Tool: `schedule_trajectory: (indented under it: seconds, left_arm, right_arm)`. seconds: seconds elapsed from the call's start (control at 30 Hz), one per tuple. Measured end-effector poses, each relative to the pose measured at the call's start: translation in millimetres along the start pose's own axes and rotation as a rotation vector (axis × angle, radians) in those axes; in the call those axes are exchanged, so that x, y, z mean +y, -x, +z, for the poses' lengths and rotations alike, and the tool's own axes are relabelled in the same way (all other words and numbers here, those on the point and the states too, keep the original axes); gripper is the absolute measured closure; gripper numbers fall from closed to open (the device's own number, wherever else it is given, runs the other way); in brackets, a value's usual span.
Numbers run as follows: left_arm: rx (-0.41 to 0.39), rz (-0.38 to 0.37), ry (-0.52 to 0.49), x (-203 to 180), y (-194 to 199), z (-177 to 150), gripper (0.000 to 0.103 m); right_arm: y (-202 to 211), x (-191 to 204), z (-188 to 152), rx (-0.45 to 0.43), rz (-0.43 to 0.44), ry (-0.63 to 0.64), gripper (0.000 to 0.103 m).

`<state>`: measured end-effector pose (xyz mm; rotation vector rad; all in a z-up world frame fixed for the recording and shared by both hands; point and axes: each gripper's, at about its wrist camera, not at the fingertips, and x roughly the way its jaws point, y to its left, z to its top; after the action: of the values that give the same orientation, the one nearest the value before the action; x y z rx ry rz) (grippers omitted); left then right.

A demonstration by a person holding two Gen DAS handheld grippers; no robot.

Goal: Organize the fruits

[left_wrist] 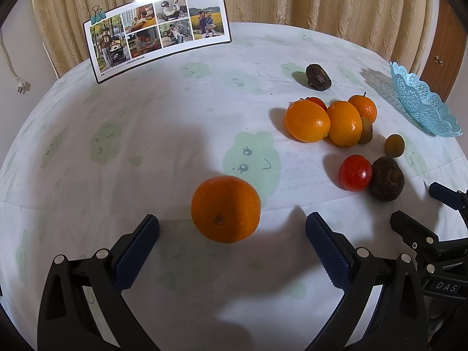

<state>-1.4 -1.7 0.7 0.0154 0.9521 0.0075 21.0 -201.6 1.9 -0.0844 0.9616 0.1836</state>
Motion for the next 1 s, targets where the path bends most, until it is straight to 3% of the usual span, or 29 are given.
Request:
schedule_trajectory:
  seconds: [1.0]
  left_arm:
    - [-0.01, -0.027, -0.007, 0.7, 2.9, 0.1, 0.005]
  right_arm:
    - [1.3, 0.6, -1.0, -0.001, 0.001, 0.0, 0.002]
